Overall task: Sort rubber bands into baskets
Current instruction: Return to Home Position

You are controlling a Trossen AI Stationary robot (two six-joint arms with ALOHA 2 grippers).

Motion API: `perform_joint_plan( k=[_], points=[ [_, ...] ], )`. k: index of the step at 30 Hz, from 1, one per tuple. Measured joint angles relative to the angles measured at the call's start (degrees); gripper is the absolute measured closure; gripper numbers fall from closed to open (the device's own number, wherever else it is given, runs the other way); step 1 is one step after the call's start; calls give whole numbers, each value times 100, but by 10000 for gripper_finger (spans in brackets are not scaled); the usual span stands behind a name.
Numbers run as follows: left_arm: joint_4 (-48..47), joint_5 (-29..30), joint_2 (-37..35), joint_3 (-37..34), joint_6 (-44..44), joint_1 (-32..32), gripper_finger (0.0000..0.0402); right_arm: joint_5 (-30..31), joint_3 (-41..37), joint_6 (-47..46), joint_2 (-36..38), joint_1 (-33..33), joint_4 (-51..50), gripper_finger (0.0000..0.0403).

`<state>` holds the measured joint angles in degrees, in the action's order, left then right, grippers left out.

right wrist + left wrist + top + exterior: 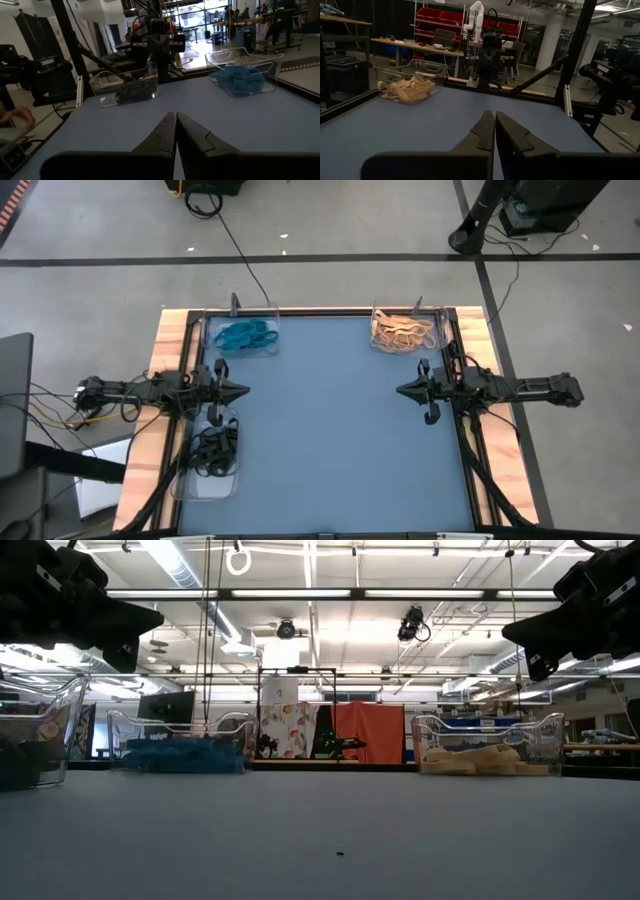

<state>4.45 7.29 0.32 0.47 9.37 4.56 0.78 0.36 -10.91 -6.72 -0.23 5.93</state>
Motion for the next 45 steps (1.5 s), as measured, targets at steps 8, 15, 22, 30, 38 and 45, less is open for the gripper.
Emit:
perform_joint_plan(
  k=[8, 15, 22, 30, 38, 45],
  points=[
    [0, 2, 0, -2, -5, 0, 381, 2743, 4, -2254, -92, -19, 278, 380],
    [0, 2, 0, -2, -7, 0, 381, 4249, 4, -2598, -87, -50, 309, 379],
    [0, 2, 0, -2, -9, 0, 381, 4113, 4, -2600, -87, -50, 306, 378],
    [0, 2, 0, -4, -9, 0, 381, 3881, 2, -2328, -87, -46, -35, 379],
    [0, 2, 0, -4, -9, 0, 381, 2453, 0, -876, -87, -44, -95, 380],
    [-1, 2, 0, -4, -9, -1, 381, 1622, 0, -222, -104, -47, -156, 379]
  ],
)
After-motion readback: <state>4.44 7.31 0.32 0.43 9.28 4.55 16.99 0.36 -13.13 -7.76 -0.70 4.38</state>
